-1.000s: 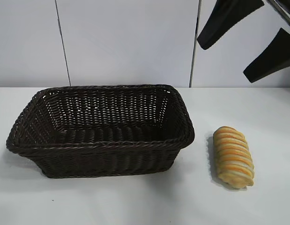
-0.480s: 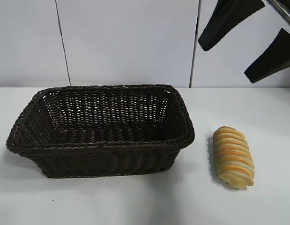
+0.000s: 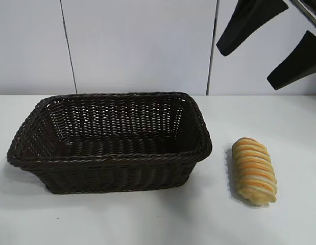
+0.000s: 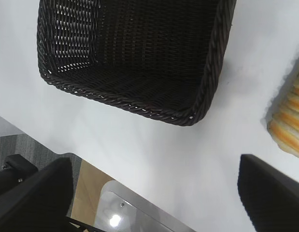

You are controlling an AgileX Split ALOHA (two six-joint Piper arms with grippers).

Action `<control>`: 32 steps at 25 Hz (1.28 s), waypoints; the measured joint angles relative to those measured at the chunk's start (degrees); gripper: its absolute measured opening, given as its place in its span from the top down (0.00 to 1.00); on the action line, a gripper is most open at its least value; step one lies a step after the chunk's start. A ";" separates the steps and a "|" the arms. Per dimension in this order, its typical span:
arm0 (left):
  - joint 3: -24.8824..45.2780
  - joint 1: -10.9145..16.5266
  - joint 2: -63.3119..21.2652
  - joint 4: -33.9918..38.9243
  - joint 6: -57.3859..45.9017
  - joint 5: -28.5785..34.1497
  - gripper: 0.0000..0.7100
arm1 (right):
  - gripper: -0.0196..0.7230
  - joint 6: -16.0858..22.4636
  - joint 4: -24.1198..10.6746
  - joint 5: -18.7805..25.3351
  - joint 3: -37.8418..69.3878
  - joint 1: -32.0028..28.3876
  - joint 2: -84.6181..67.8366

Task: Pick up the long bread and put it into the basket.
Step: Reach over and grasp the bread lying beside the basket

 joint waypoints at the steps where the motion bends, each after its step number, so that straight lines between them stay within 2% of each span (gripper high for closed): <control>1: 0.58 -0.55 -2.44 0.00 0.34 -0.05 0.02 | 0.11 0.00 0.00 -0.05 0.00 0.00 0.00; 4: 6.27 -1.32 -12.89 0.75 0.53 -0.05 0.02 | 0.11 0.00 0.00 -0.32 0.00 0.00 0.00; 11: 33.29 -1.43 -40.02 6.24 0.53 0.71 0.02 | 0.11 0.00 0.00 -0.96 0.00 0.00 0.00; 14: 41.27 -1.43 -47.37 9.06 0.53 0.68 0.02 | 0.11 0.00 0.00 -0.96 0.00 0.00 0.00; 18: 50.23 -1.43 -51.81 11.65 1.11 0.68 0.02 | 0.11 0.00 0.00 -0.96 0.00 0.00 0.00; 22: 59.51 -1.43 -51.81 11.86 -0.22 0.54 0.02 | 0.11 0.00 0.00 -1.02 0.00 0.00 0.00; 28: 72.99 -2.99 -51.81 12.88 -1.78 0.49 0.02 | 0.11 0.00 0.00 -1.09 0.00 0.00 0.00; 32: 75.25 -3.56 -51.76 12.88 -1.91 0.39 0.02 | 0.11 0.00 0.00 -1.09 0.00 0.00 0.00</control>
